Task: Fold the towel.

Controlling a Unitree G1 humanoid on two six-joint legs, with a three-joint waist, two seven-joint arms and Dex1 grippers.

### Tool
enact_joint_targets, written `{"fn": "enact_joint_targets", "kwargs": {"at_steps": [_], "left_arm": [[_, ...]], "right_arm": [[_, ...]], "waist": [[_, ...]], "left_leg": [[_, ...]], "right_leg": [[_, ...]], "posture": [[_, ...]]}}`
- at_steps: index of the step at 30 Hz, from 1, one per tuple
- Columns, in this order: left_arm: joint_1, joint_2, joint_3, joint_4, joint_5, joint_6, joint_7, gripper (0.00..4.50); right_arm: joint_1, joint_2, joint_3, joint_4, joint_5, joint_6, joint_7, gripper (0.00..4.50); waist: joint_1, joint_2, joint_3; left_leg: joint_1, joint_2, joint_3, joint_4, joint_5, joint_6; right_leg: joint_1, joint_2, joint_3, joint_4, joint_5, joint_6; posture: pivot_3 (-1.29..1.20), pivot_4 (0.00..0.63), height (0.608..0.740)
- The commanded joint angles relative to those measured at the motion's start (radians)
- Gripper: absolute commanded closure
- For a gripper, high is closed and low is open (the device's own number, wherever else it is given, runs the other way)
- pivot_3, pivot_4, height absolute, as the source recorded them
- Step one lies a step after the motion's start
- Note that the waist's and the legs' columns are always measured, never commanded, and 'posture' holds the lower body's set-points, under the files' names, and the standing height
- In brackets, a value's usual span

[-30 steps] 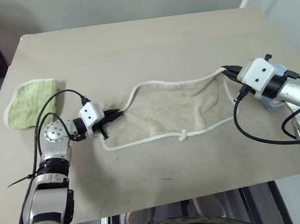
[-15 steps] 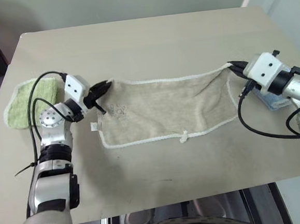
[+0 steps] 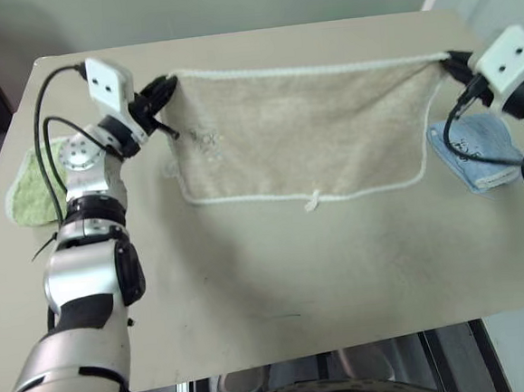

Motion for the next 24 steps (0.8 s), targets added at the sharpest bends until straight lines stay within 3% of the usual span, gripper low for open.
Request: {"fn": "enact_joint_targets", "kwargs": {"at_steps": [1, 7, 16, 24], "left_arm": [[-0.079, 0.026, 0.012, 0.043, 0.044, -0.008, 0.106, 4.45], [-0.221, 0.082, 0.030, 0.090, 0.108, 0.005, 0.288, 4.45], [-0.279, 0.129, 0.043, 0.107, 0.176, 0.039, 0.386, 4.45], [-0.157, 0.152, 0.084, 0.101, 0.140, 0.066, 0.127, 4.45]], "right_arm": [[-0.101, -0.015, 0.018, 0.147, -0.054, -0.101, -0.039, 4.50], [-0.317, -0.034, 0.068, 0.421, -0.130, -0.221, -0.109, 4.50], [-0.379, -0.083, 0.073, 0.531, -0.148, -0.296, -0.165, 4.50], [-0.082, -0.123, -0.010, 0.209, 0.007, -0.239, -0.041, 4.50]], "waist": [[-0.001, 0.000, 0.000], [-0.003, 0.001, 0.001], [-0.001, 0.002, 0.001], [0.000, 0.002, 0.002]], "left_leg": [[0.000, 0.000, 0.000, -0.001, 0.000, 0.000], [-0.017, 0.000, 0.001, 0.000, 0.006, -0.005], [-0.023, 0.000, 0.001, -0.002, 0.008, -0.009], [-0.024, -0.001, 0.001, -0.001, 0.008, -0.009]], "right_leg": [[0.000, 0.000, 0.000, 0.000, 0.000, 0.000], [-0.018, 0.000, 0.000, 0.001, 0.000, 0.000], [-0.022, -0.002, 0.000, -0.004, 0.000, -0.001], [-0.023, -0.003, -0.002, -0.004, 0.000, 0.000]], "posture": [[0.00, 0.150, 0.740], [0.00, 0.150, 0.740], [0.00, 0.150, 0.740], [0.00, 0.150, 0.740]]}}
